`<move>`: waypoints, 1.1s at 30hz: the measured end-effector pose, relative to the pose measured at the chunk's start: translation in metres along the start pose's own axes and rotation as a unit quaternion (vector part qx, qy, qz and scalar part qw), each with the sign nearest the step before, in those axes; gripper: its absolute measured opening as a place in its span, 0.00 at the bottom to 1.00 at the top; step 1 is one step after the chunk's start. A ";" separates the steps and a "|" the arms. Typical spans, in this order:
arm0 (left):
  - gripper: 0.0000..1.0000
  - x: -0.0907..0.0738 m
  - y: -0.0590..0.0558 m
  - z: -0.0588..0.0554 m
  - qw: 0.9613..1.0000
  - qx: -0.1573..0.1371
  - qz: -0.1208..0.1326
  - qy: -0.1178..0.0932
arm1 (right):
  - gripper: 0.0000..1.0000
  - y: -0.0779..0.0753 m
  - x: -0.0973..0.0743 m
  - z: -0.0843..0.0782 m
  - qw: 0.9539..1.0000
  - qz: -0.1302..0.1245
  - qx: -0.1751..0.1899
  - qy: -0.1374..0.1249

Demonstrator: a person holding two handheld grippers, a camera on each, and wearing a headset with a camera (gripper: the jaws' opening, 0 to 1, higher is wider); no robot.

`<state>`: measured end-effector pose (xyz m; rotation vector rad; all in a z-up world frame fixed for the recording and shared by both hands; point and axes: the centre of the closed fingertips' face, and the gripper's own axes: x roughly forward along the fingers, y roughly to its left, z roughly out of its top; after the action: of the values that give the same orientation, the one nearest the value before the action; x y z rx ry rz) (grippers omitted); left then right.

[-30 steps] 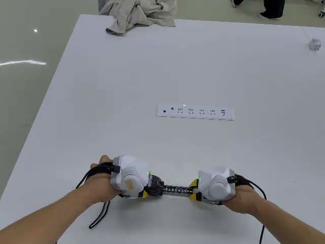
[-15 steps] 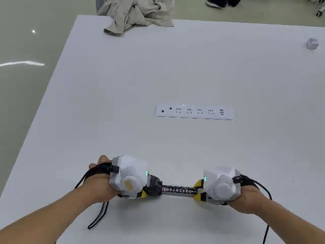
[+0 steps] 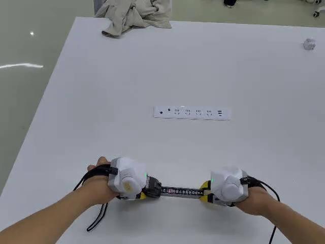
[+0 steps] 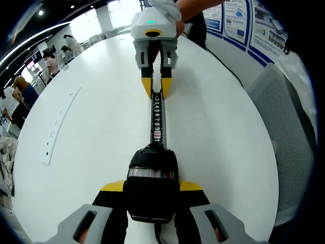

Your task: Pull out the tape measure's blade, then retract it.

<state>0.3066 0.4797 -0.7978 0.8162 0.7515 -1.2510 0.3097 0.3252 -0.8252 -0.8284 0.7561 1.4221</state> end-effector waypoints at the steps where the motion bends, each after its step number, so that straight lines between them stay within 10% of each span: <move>1: 0.33 0.001 0.000 -0.001 1.000 0.000 0.000 0.000 | 0.12 0.000 -0.001 -0.001 1.000 0.000 0.001 0.000; 33: 0.32 0.001 0.001 -0.001 1.000 -0.003 0.000 0.003 | 0.12 -0.008 -0.030 -0.050 0.999 -0.014 0.018 0.023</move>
<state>0.3075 0.4800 -0.7993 0.8161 0.7595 -1.2457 0.3190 0.2668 -0.8260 -0.8425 0.8010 1.3651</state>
